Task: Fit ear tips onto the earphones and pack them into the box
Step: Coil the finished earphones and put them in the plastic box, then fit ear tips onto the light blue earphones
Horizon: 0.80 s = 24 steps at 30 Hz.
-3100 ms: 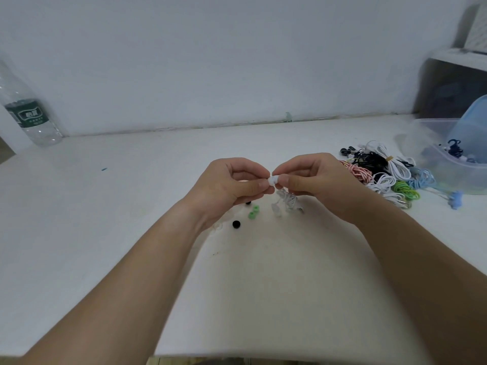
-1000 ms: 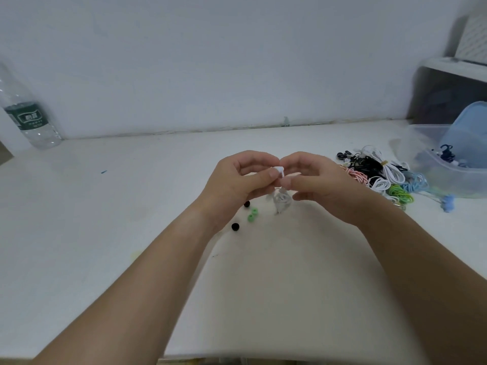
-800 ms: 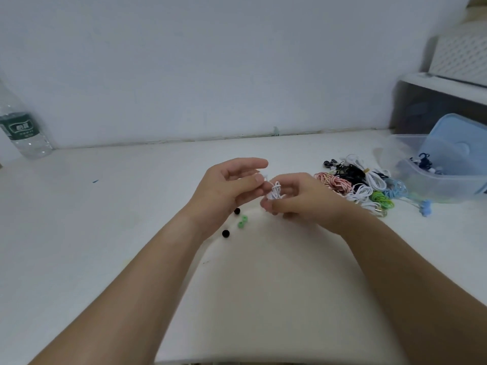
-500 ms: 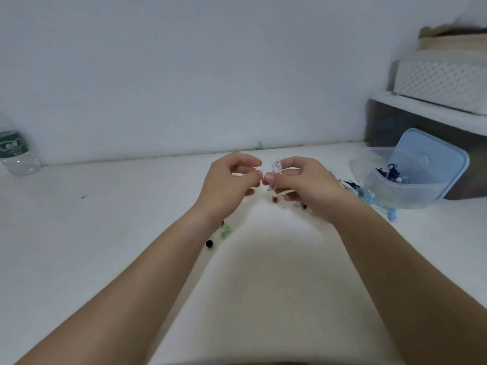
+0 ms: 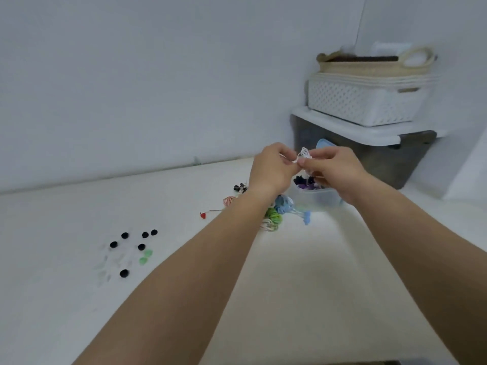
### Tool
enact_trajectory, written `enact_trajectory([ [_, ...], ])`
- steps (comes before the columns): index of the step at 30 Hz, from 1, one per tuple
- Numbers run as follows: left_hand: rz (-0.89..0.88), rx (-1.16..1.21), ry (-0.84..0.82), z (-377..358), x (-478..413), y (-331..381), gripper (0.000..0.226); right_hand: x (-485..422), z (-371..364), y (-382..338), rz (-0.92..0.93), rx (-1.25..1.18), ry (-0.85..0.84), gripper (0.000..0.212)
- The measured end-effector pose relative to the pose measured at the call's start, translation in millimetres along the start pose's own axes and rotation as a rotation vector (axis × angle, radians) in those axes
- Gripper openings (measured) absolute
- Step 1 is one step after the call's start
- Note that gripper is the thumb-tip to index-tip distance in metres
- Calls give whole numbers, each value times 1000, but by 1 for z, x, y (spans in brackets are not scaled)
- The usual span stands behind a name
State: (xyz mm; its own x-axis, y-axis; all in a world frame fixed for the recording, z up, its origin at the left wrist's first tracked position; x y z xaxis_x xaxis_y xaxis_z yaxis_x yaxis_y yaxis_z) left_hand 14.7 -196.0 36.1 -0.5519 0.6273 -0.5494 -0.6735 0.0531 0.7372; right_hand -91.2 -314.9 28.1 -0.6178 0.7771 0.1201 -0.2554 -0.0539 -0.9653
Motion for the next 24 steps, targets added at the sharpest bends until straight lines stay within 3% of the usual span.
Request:
enact_trajectory([
  [5, 8, -106, -117, -29, -18, -11, 13, -26, 23, 3, 46, 209, 183, 38],
  [8, -7, -143, -105, -23, -19, -17, 8, -24, 25, -4, 128, 349, 275, 32],
  [12, -7, -209, -77, 4, -7, -25, 9, -11, -3, -5, 224, 486, 103, 18],
  [15, 1, -281, -118, 19, 9, -33, 13, 6, -36, -5, 371, 793, -25, 18],
  [20, 24, -359, -219, 31, 34, -49, 15, 28, -75, 5, 642, 1515, 110, 33],
  [24, 11, -355, -244, 36, 46, -54, 15, 29, -80, 9, 719, 1572, 215, 19],
])
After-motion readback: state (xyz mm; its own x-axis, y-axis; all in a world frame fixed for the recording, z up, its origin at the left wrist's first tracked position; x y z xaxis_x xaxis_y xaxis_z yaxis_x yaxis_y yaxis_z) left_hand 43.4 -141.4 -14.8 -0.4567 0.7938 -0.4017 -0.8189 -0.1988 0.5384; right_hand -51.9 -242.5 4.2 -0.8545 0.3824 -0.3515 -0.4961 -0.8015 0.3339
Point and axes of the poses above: each hand's wrist, its own x-axis away from the middle knuckle, its own z-axis out of the back of the hand, y = z × x, the point moved 7 cm from there along -x, towards the middle knuckle, and after that the axes turned 15 degrees about -z, right-handed, at the moved point
